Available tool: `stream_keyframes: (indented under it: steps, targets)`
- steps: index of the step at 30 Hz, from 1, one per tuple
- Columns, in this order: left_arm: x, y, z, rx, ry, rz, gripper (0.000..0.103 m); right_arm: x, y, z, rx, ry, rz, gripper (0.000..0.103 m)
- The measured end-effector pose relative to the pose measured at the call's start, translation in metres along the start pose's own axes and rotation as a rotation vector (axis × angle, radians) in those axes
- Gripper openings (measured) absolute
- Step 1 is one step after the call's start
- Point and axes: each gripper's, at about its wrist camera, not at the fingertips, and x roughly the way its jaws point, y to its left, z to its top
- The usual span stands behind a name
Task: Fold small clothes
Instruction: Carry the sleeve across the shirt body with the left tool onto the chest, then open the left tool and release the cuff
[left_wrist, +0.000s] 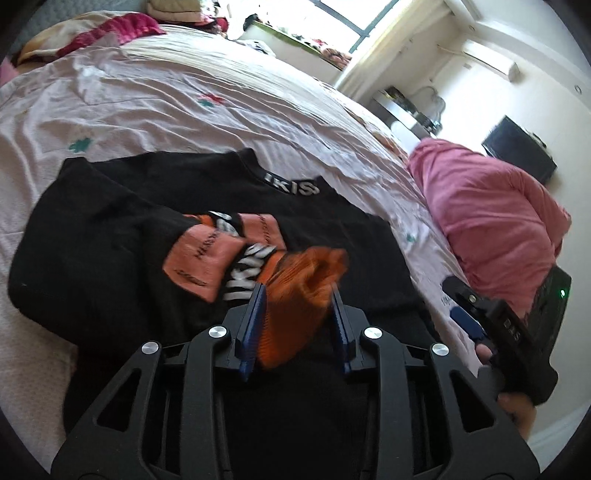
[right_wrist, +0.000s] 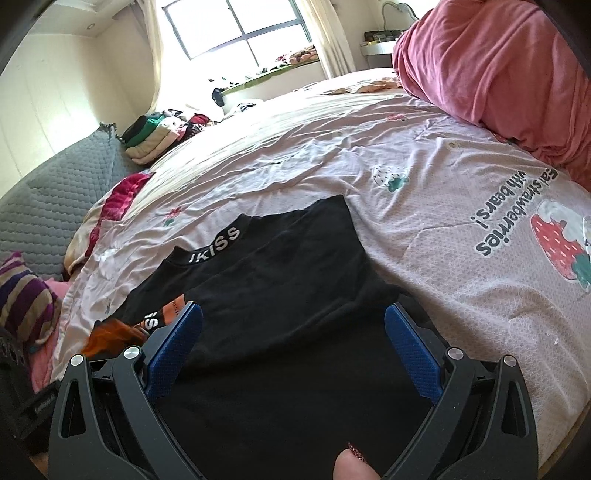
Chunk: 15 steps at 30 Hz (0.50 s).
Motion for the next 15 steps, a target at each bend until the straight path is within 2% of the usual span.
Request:
stream_keyframes:
  steps: [2, 5, 6, 7, 12, 14, 15]
  targets:
    - [0.0, -0.005, -0.001, 0.012, 0.016, -0.019, 0.041, 0.002, 0.0, -0.001, 0.001, 0.007, 0.004, 0.098]
    - [-0.009, -0.008, 0.001, 0.028, -0.004, -0.015, 0.046, 0.007, 0.006, -0.005, -0.021, 0.034, 0.022, 0.098]
    - [-0.013, -0.007, 0.003, 0.026, -0.014, -0.009, 0.051, 0.01, 0.01, -0.007, -0.037, 0.053, 0.034, 0.098]
    - [-0.016, -0.005, 0.005, 0.022, -0.026, 0.007, 0.06, 0.013, 0.014, -0.01, -0.051, 0.069, 0.043, 0.098]
    - [-0.033, 0.014, 0.013, -0.001, -0.073, 0.157, 0.074, 0.029, 0.046, -0.031, -0.124, 0.165, 0.128, 0.098]
    - [-0.038, 0.022, 0.016, -0.018, -0.085, 0.223, 0.088, 0.032, 0.059, -0.04, -0.135, 0.194, 0.168, 0.098]
    - [-0.04, 0.026, 0.017, -0.021, -0.094, 0.268, 0.089, 0.034, 0.068, -0.045, -0.149, 0.212, 0.189, 0.098]
